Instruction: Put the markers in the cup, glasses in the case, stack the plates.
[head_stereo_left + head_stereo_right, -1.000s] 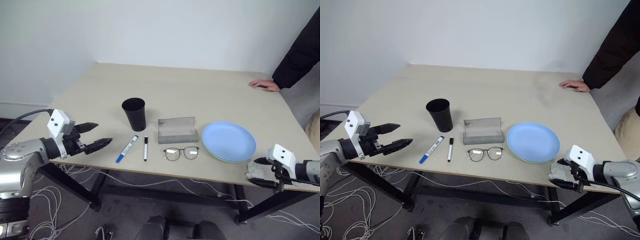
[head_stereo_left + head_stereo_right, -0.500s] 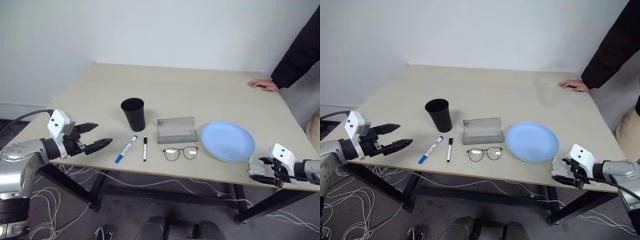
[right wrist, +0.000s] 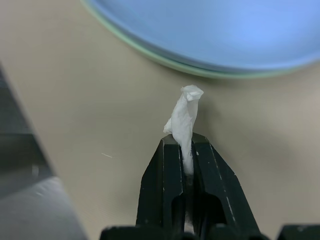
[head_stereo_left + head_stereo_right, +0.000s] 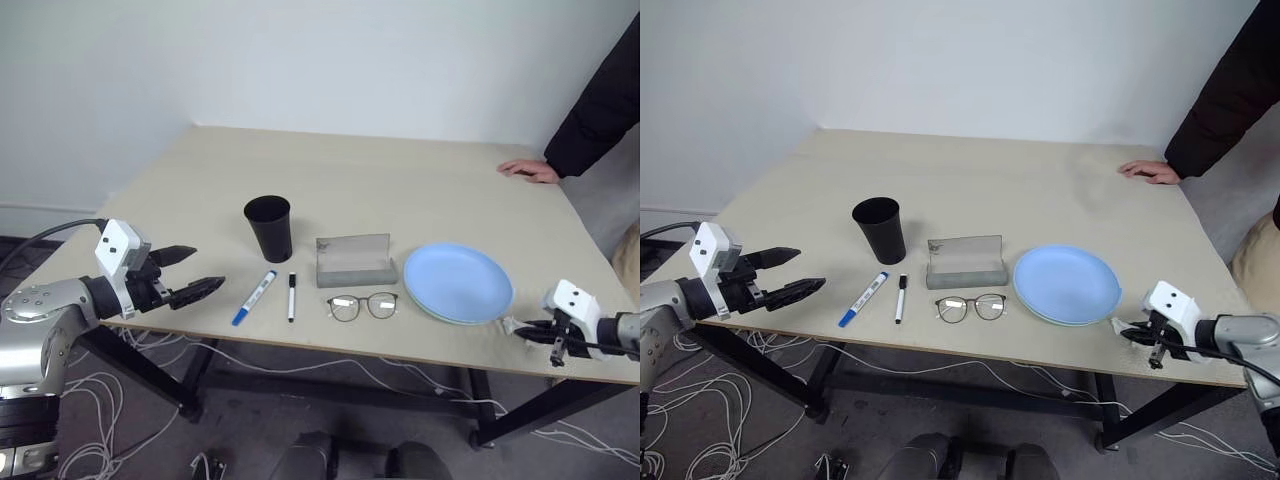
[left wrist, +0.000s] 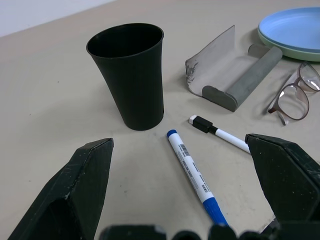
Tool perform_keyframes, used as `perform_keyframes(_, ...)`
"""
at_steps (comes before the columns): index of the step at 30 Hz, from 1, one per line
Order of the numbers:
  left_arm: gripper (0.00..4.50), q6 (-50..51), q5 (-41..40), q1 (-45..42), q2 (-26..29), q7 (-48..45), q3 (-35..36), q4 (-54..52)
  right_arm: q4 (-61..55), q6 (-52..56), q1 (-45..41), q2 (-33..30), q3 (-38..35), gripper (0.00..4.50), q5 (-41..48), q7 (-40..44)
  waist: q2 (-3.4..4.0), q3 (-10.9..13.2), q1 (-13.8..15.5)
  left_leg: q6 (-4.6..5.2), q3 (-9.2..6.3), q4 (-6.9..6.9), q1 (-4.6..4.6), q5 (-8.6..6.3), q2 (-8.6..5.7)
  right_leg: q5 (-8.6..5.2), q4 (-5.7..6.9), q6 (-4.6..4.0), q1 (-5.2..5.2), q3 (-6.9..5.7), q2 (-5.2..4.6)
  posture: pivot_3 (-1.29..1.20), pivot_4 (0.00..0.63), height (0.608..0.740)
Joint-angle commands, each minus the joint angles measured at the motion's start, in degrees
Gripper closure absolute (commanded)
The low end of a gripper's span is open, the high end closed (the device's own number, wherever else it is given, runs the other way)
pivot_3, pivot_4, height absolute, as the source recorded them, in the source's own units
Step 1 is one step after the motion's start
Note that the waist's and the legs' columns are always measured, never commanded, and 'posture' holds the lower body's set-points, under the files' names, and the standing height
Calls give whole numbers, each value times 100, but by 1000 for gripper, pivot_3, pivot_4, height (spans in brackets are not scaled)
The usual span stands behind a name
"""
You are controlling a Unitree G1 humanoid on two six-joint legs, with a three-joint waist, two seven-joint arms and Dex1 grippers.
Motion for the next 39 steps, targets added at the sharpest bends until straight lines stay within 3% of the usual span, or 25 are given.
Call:
perform_keyframes(1,0,-99,-7,-50,31,29,141,-138,376,-325,-434,-222,-197,4481,-132,-56,0,0,-2,0,0,0,0,0,0,0,0,0,0,0,0,0,0,701)
perform_keyframes(7,0,-122,7,-100,31,31,128,-70,360,-287,-1362,-159,-252,4481,65,7,9,-1,-25,0,6,0,1,0,2,0,1,0,-3,4,2,0,0,701)
perform_keyframes(13,0,-127,31,-137,7,68,82,-88,-218,24,-2059,720,53,4481,25,-515,5,-2,-23,0,6,-1,1,0,2,1,1,0,-2,4,3,0,0,701)
perform_keyframes(23,0,-40,38,-121,-77,137,-26,-278,43,17,-2383,1304,600,4481,-333,-691,4,-3,53,1,6,0,1,1,-6,2,0,1,-2,2,2,0,0,701)
perform_keyframes(27,0,-82,104,-196,-35,108,-77,-226,37,-20,-2267,1330,700,3491,-325,-573,4,-3,48,0,6,0,3,1,-4,3,2,1,-3,2,4,0,0,701)
perform_keyframes(37,0,-274,356,-512,-42,-75,-374,48,-171,142,-2241,1012,473,50,18,-23,4,-3,50,0,6,0,4,1,-5,3,3,1,-2,2,4,0,0,701)
perform_keyframes(39,0,-292,375,-560,-58,-101,-407,86,-203,161,-2216,895,396,50,121,140,4,-3,52,0,7,0,4,1,-5,3,2,1,-2,2,3,0,0,701)
